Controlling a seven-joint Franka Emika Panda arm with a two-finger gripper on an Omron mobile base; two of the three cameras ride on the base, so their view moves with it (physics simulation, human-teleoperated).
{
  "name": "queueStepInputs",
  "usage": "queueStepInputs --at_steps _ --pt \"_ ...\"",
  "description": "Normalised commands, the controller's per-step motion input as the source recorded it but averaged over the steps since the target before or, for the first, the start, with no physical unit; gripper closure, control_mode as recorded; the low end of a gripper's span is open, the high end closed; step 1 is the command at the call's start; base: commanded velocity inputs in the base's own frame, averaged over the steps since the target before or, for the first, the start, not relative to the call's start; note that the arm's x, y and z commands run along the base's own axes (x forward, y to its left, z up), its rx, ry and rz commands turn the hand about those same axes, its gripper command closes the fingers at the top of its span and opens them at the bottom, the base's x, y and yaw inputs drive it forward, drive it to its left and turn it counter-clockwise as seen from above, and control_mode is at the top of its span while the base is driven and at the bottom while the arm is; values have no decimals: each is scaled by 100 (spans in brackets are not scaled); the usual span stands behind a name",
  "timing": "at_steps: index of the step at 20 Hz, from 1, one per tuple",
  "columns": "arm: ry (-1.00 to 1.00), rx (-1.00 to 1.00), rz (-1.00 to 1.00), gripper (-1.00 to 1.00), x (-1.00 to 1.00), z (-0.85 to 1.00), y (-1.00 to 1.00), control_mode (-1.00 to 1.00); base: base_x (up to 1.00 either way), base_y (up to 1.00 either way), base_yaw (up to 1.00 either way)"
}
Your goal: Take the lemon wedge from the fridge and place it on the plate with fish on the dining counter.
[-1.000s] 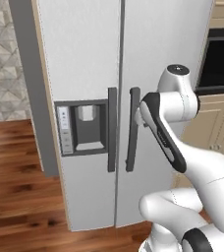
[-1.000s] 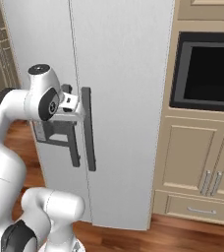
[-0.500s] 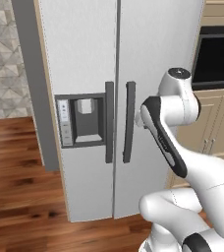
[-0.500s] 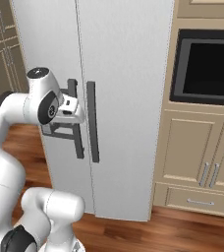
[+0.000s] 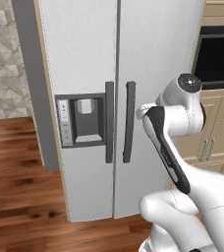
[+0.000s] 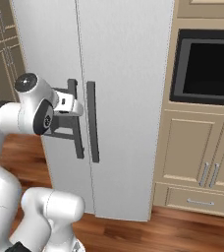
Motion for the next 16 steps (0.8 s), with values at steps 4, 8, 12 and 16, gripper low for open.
queueStepInputs --at_steps 4,8,12,16 --pt "-9 0 0 -100 49 -3 -4 -100 0 0 0" --pt "2 0 0 -100 77 0 -3 -100 0 0 0" --pt "4 0 0 -100 97 -3 0 -100 0 0 0" --pt "0 0 1 -100 67 -11 0 -100 0 0 0"
